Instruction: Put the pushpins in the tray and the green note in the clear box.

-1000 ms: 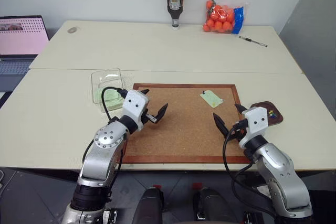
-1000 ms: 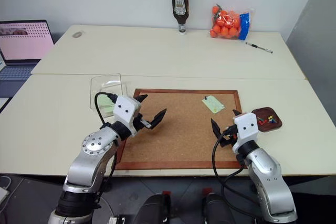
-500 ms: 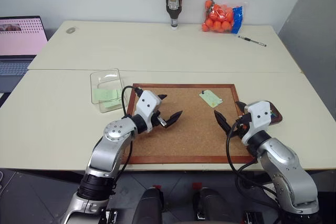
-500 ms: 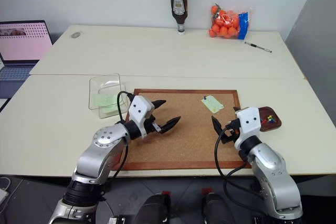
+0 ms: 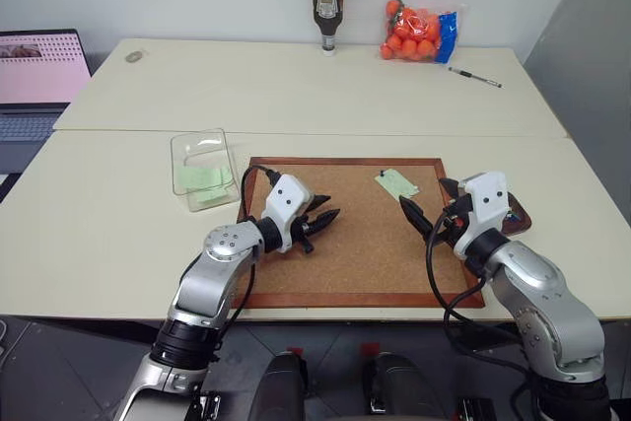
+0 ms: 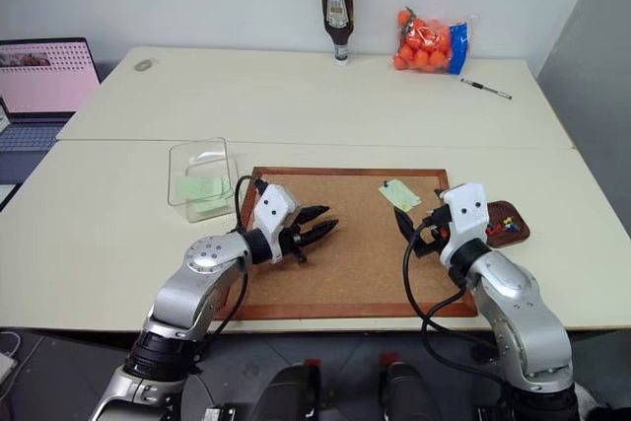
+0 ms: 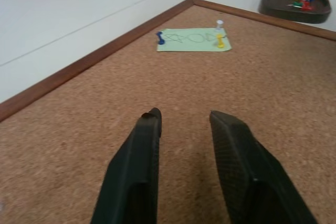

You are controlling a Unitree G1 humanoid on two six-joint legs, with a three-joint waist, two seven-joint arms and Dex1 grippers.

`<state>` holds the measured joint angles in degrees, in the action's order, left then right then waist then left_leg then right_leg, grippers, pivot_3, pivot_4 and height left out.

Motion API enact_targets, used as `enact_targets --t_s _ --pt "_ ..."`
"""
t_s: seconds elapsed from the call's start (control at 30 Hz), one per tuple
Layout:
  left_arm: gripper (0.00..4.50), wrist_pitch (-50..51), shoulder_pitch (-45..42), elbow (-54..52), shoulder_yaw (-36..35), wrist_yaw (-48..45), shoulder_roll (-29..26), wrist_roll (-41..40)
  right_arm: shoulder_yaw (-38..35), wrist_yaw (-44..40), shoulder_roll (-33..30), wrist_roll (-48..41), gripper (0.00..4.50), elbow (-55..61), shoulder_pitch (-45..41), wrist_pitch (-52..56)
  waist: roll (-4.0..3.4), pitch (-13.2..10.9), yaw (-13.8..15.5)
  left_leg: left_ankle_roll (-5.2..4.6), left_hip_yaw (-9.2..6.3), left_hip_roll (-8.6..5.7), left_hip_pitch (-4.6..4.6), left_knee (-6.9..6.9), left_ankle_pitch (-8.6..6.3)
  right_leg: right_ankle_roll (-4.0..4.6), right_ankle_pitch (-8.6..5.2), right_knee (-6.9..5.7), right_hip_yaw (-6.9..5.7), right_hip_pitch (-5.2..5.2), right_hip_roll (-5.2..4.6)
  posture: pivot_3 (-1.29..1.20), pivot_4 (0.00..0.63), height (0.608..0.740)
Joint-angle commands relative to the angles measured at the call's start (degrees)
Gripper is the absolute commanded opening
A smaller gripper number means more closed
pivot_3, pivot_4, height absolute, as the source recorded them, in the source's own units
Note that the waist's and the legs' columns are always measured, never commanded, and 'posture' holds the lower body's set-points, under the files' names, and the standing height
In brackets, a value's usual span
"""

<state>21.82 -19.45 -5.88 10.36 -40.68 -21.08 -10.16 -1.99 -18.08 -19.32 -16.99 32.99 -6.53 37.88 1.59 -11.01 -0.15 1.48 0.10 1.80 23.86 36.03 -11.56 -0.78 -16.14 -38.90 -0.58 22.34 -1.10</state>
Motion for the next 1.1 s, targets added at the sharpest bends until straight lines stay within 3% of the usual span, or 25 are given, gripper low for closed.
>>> enact_targets --t_s 0.03,0.13,0.5,1.07,1.1 --pt "0.55 -1.90 -1.64 0.64 1.10 -1.90 -0.33 0.17 0.15 -0.39 -0.37 -0.17 4.50 0.28 -1.84 -0.81 0.00 0.00 0.00 0.00 0.00 0.00 0.00 0.00 0.00 0.00 0.00 0.00 0.01 0.00 0.01 0.00 0.150 0.740" --pt "0.04 -2.96 -2.01 2.40 1.67 -2.64 -0.23 0.72 0.23 -0.48 -0.27 -0.17 4.50 -0.44 -2.65 -0.84 0.00 0.00 -0.06 0.00 -0.01 0.01 -0.01 0.00 0.00 0.00 0.00 0.00 0.02 0.00 0.02 0.00 0.150 0.740" --pt "0.01 -3.86 -1.10 6.83 4.89 -4.74 1.13 1.96 2.21 -0.93 -0.02 0.95 4.50 -7.79 -8.91 -1.30 0.00 0.00 -0.10 0.00 0.00 0.00 0.00 0.00 0.00 0.00 0.00 0.00 0.03 0.01 0.03 0.00 0.150 0.740" --pt "0.01 -2.51 1.36 5.75 6.22 -5.34 -0.52 3.13 7.05 -3.82 5.15 8.52 4.50 -47.33 -31.07 -13.36 -0.04 0.02 -0.36 -0.02 0.06 -0.01 -0.03 -0.03 0.00 0.09 0.05 -0.01 0.06 0.00 0.04 0.00 0.150 0.740" --pt "0.00 -2.39 1.51 5.48 6.28 -5.29 -0.53 3.13 6.92 -3.69 5.35 8.76 4.32 -48.88 -31.65 -13.98 -0.04 0.02 -0.36 -0.02 0.06 -0.01 -0.03 -0.03 0.00 0.11 0.06 -0.02 0.06 0.01 0.04 0.00 0.150 0.740"
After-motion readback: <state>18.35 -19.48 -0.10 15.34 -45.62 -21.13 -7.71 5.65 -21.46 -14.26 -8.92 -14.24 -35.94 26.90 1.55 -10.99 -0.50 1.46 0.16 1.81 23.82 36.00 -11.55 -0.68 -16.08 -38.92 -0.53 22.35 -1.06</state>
